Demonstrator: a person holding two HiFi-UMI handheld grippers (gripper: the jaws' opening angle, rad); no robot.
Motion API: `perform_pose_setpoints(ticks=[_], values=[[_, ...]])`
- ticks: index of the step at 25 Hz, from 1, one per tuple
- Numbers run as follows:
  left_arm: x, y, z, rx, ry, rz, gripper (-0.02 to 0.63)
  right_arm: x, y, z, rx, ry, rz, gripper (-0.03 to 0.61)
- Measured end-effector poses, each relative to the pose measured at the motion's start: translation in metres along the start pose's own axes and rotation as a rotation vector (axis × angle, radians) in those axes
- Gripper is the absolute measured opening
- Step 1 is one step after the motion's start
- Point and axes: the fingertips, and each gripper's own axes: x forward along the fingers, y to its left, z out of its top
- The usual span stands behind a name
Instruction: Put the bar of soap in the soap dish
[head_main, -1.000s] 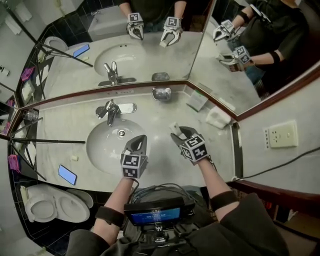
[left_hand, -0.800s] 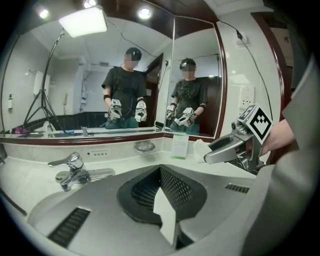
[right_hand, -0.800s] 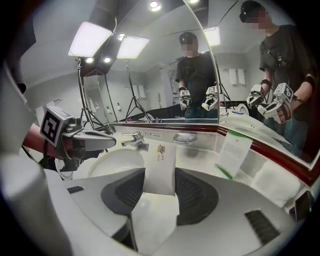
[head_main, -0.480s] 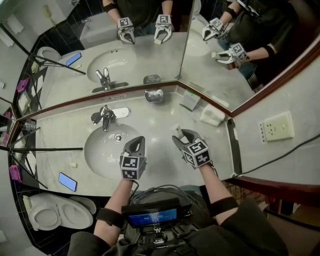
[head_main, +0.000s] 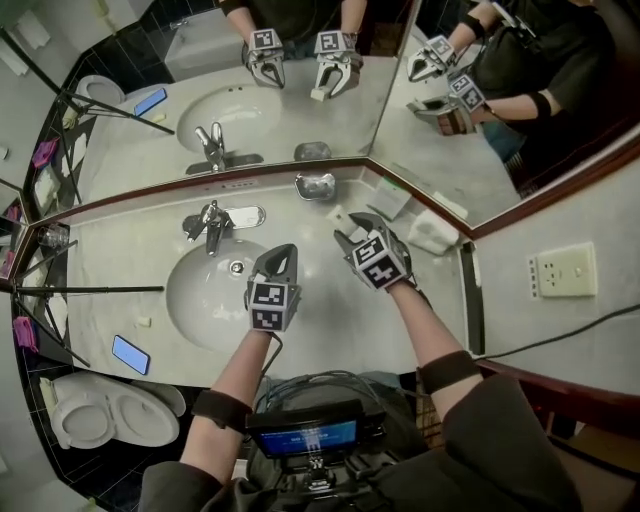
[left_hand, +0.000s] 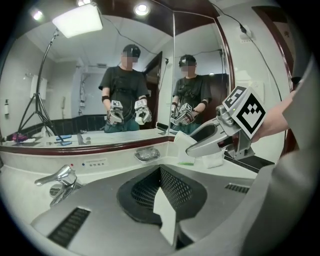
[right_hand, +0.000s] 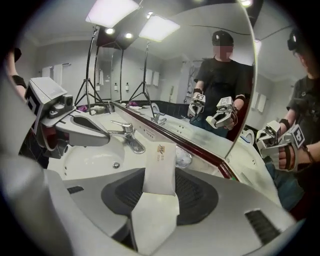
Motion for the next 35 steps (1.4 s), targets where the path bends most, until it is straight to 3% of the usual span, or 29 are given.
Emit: perform_pose_setpoints(ticks=[10,20,35], values=[[0.068,0.031,0.024,0.031,0.027,0.002,0.002,0.092,-0.04,0.023,-0.165,0.154,0.019,0.19],[0.116,0.047,0.011,0.024,0.092,0.004,0.002,0.142,-0.051,0.006,-0.214,0.29,0.066,0.192],[0.125,0.049,0.005,-0.008,0.109,0.003,0.002,0.157,-0.056,0.009,-0.312,0.309,0.042,0.222]])
